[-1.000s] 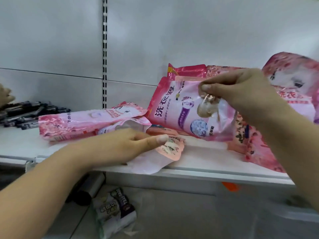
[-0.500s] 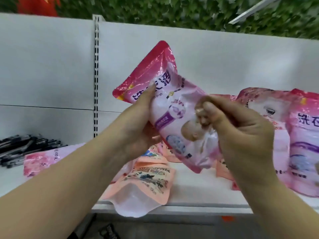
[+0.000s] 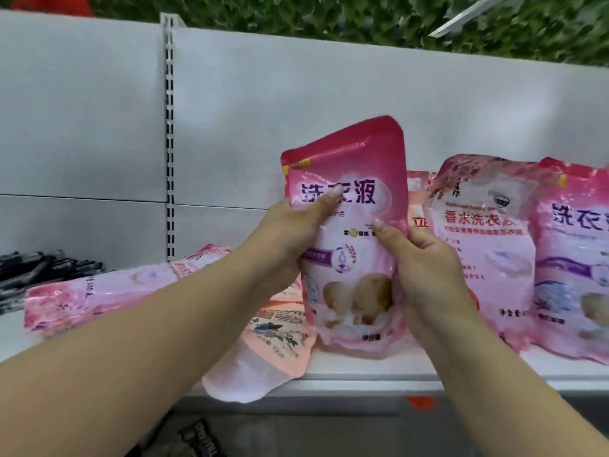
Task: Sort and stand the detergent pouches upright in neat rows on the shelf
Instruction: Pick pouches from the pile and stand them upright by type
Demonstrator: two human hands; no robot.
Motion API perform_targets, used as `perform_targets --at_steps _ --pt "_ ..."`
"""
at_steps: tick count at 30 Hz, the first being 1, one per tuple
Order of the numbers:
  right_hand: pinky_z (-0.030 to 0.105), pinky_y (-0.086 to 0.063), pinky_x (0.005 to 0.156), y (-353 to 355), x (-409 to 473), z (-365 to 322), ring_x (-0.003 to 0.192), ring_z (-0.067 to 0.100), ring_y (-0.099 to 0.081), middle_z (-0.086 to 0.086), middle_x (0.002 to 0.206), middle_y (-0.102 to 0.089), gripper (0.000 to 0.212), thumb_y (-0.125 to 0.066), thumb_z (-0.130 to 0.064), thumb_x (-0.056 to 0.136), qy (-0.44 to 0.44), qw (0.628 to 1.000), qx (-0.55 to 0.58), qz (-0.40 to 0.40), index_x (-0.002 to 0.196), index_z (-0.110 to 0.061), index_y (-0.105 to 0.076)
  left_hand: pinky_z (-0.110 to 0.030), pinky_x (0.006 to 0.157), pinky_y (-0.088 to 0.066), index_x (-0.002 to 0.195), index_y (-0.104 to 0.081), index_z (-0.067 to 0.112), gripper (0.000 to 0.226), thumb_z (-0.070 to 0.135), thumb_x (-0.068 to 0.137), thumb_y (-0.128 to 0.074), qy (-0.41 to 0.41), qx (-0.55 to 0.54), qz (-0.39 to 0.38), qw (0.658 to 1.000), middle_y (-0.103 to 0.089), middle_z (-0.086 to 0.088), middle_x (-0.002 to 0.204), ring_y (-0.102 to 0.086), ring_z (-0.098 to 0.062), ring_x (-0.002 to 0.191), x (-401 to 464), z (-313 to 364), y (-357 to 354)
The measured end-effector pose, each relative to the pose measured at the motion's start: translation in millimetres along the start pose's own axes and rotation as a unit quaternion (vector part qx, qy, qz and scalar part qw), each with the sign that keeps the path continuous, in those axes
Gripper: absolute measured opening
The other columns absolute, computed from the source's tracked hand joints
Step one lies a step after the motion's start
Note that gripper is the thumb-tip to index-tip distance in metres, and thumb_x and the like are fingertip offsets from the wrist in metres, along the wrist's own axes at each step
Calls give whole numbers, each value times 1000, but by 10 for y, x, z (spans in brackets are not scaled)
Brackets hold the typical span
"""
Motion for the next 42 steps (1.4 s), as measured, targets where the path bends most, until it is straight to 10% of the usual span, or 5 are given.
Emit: perform_targets --at_steps 14,19,28,38,42 --pt "47 -54 84 -152 268 28 87 23 -67 1 88 -70 21 -56 -39 89 18 996 -12 88 83 -20 -62 -33 77 -57 99 -61 14 16 15 83 -64 -10 31 -8 999 -71 -7 95 -69 -20 81 135 5 122" --pt "51 -41 100 -53 70 261 114 24 -57 -5 122 -61 100 -71 -72 44 -74 993 -84 -47 131 -33 -42 -28 83 -54 102 -62 16 28 36 85 -53 68 130 -93 985 -72 -2 98 -68 -14 91 -52 -18 243" --pt "33 -34 103 26 -4 246 121 14 -47 -10 129 -52 64 -56 -45 85 -30 992 -113 -48 141 -27 -32 -3 84 -36 93 -54 66 36 81 60 -53 1 482 -147 863 -52 50 98 -49 26 96 -701 -99 681" --pt "47 -30 109 19 -60 286 127 24 -43 -4 139 -44 114 -72 -51 53 -62 989 -108 -82 146 -34 -7 16 77 -8 124 -46 49 51 65 76 -49 -3 532 -92 842 -23 49 114 -21 31 111 -994 -337 712" --pt "47 -27 111 -9 -49 290 130 24 -40 1 141 -43 94 -71 -35 73 -35 989 -138 -35 146 -25 -12 15 77 -12 128 -46 43 42 43 87 -53 -26 543 -84 835 -31 37 120 -27 19 114 -1161 -266 695"
Point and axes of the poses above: each hand's wrist, its own x-axis towards the middle knuckle, its own y-axis out of the back of the hand, z = x × y, the point moved 1 cm from there along x, towards the middle knuckle
